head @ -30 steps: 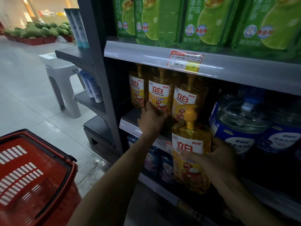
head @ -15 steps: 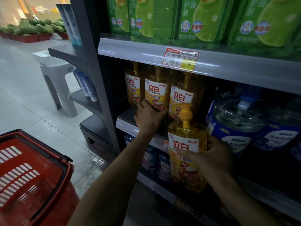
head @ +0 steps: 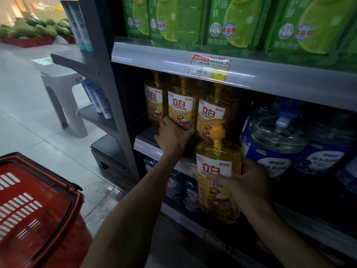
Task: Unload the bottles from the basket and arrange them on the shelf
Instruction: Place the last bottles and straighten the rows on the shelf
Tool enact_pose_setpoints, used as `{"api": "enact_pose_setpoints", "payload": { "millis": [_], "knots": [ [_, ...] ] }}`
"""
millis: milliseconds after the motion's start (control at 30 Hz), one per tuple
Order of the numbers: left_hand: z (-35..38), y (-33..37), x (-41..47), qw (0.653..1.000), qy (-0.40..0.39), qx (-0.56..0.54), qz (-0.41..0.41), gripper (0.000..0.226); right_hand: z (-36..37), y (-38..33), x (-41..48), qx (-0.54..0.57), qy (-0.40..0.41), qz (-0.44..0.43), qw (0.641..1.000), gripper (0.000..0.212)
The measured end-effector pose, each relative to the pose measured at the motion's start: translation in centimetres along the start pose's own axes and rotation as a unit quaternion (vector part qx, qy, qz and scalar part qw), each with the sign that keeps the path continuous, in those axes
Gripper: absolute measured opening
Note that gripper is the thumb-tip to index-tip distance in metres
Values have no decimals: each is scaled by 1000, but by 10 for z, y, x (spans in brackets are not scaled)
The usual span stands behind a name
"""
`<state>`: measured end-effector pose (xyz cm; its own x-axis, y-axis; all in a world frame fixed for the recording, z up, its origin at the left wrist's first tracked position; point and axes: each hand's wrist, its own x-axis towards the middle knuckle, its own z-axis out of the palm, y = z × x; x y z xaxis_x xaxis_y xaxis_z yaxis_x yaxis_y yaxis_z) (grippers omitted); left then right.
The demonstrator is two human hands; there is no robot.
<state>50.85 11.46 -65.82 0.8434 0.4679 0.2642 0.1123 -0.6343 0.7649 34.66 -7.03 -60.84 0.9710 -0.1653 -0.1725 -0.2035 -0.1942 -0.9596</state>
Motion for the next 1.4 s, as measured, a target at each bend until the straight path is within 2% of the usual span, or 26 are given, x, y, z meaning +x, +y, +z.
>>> {"api": "enact_pose_setpoints", "payload": {
  "millis": [433, 767, 1100, 1167, 1233, 1300, 1400],
  "knots": [
    [-1, 3, 4, 999, -13, 41, -8, 119, 1, -1, 1, -9, 6, 9, 1000, 55],
    [1, 0, -2, 1000, 3, 26, -6, 121, 0, 0, 1, -18, 8, 1, 1000, 53],
    [-4, -2, -5, 999, -9, 29, -12, 111, -3, -1, -7, -27, 7, -3, 1000, 53],
    [-8, -1, -10, 999, -3, 37, -14, 106, -6, -2, -10, -23, 9, 2, 1000, 54],
    [-12, -1, -16, 998, 17, 54, 4, 92, -9, -3, -12, -6, 8, 12, 1000, 53],
    [-17, -1, -22, 995, 31, 69, 59, 74, -12, -4, -14, 23, 12, 27, 999, 53],
    [-22, 2, -29, 988, -2, 48, 144, 56, -15, -3, -16, 62, 14, 53, 997, 56]
  ]
}}
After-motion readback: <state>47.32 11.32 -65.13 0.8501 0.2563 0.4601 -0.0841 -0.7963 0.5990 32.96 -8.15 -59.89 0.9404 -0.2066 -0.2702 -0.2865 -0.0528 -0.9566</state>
